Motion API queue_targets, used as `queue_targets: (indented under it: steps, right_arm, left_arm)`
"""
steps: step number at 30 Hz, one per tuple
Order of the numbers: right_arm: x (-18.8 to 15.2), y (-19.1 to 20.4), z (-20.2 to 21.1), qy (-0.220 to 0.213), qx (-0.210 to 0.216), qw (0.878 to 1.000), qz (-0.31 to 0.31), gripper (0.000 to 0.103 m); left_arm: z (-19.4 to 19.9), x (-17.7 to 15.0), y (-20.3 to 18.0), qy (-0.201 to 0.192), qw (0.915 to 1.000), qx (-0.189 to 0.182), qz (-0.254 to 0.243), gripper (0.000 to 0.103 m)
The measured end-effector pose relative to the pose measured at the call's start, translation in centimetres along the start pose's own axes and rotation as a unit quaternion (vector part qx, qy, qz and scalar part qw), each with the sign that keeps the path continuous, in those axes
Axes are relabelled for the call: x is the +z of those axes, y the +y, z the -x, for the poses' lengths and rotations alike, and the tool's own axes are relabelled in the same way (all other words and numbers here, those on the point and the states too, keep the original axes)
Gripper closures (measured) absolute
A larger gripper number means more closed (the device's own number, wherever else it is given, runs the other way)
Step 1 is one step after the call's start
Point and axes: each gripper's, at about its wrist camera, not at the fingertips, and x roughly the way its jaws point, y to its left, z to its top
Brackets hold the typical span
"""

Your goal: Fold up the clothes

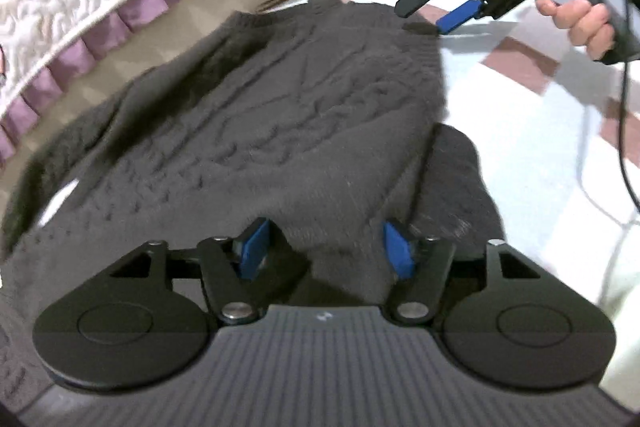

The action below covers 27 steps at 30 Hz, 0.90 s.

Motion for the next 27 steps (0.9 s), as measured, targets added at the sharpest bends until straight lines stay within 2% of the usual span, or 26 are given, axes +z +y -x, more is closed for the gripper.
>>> queue_targets:
  steps: [2, 4, 5, 8, 9, 10, 11, 12, 13, 14, 15, 17, 19, 22, 25, 27]
  right_arm:
    - [-0.1, -0.7, -0.7, 0.013, 0.043, 0.998, -0.033, 0.034]
    - [-0.2, -1.0, -1.1, 0.01, 0.064, 0.997, -0.04, 0.034]
    - [-0.1, -1.1, -1.2, 0.004, 0.069, 0.997, -0.042, 0.034]
    - [0.2, -1.2, -2.2, -0.016, 0.087, 0.995, -0.051, 0.035]
    - [0.3, -1.2, -2.6, -0.023, 0.094, 0.994, -0.054, 0.046]
    - [0.4, -0.9, -3.2, -0.02, 0.096, 0.994, -0.042, 0.06]
    - [0.6, -0.5, -3.8, -0.009, 0.083, 0.996, -0.02, 0.088]
    - [0.6, 0.1, -3.9, -0.01, 0.068, 0.998, 0.0, 0.087]
    - [0.6, 0.7, -3.9, -0.012, 0.053, 0.998, 0.021, 0.087]
    - [0.8, 1.0, -3.4, -0.017, 0.054, 0.998, 0.026, 0.088]
    - [1.1, 1.4, -2.6, -0.022, 0.059, 0.998, 0.031, 0.089]
    - [1.6, 1.7, -1.5, -0.032, 0.067, 0.996, 0.041, 0.089]
    - [1.9, 1.8, -0.8, -0.038, 0.076, 0.995, 0.044, 0.089]
    - [1.8, 1.5, -0.5, -0.037, 0.08, 0.995, 0.039, 0.089]
    - [1.7, 0.7, 0.8, -0.038, 0.084, 0.995, 0.029, 0.09]
    - [1.3, 0.7, 3.0, -0.05, 0.09, 0.994, 0.024, 0.091]
  left_arm:
    - [-0.2, -0.1, -0.5, 0.002, 0.9999, -0.004, -0.01, 0.034]
    - [-0.9, -0.2, -0.8, 0.009, 0.9997, -0.001, -0.023, 0.031]
    - [-1.0, -0.2, -0.7, 0.001, 0.9998, 0.002, -0.017, 0.024]
    - [-1.9, 0.4, 0.5, 0.002, 0.9997, -0.01, 0.023, 0.017]
    - [-2.3, 0.5, 1.0, 0.003, 0.9991, -0.017, 0.039, 0.018]
    - [-2.7, 0.7, 1.5, 0.003, 0.9982, -0.024, 0.055, 0.02]
    - [-2.8, 0.8, 1.7, -0.002, 0.9976, -0.031, 0.062, 0.03]
    - [-2.7, 1.1, 1.7, -0.005, 0.9977, -0.034, 0.058, 0.048]
    - [-2.6, 1.3, 1.6, -0.007, 0.9978, -0.038, 0.054, 0.06]
    - [-2.3, 1.8, 1.7, -0.002, 0.9977, -0.043, 0.052, 0.08]
    - [-2.0, 2.2, 2.0, 0.001, 0.9968, -0.053, 0.061, 0.088]
    - [-1.2, 3.0, 2.7, -0.005, 0.9957, -0.066, 0.065, 0.089]
    - [-0.2, 3.5, 3.3, -0.023, 0.9969, -0.059, 0.047, 0.089]
    - [0.4, 4.1, 4.1, -0.016, 0.9945, -0.083, 0.062, 0.091]
    - [1.4, 4.0, 3.1, -0.016, 0.9943, -0.101, 0.029, 0.091]
    - [2.3, 4.4, 2.5, -0.019, 0.9921, -0.123, 0.016, 0.092]
